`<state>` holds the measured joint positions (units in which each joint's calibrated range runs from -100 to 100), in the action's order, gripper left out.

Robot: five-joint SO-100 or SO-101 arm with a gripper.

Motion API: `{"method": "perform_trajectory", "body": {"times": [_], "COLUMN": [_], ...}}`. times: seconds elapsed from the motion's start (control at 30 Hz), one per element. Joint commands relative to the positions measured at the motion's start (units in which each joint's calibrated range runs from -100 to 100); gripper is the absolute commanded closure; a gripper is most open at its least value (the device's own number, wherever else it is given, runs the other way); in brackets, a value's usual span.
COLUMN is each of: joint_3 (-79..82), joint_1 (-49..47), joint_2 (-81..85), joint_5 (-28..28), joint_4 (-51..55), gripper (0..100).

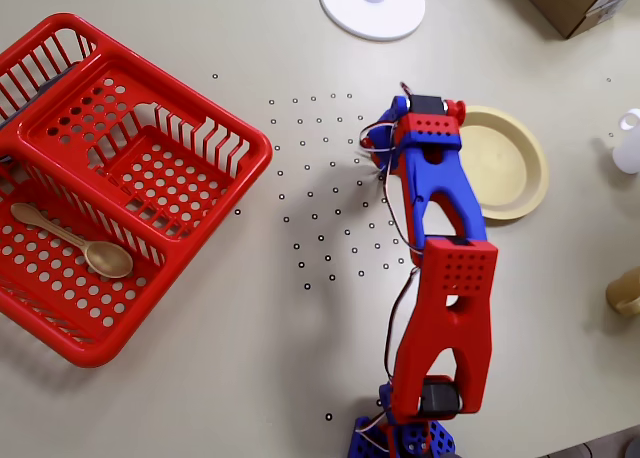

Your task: Push the fork on the left side of the plate

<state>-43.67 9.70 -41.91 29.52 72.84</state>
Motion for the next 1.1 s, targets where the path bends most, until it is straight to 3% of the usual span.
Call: {"method": "perform_trajectory", "body": {"times": [0.0, 1.07], "joint_3": [-4.65, -16.08], "joint_1": [2.01, 4.95], "joint_2": [1.34, -1.45], "joint_5": [0.39, -2.54], "joint_4": [0.12, 5.67], "gripper": [100, 100]}}
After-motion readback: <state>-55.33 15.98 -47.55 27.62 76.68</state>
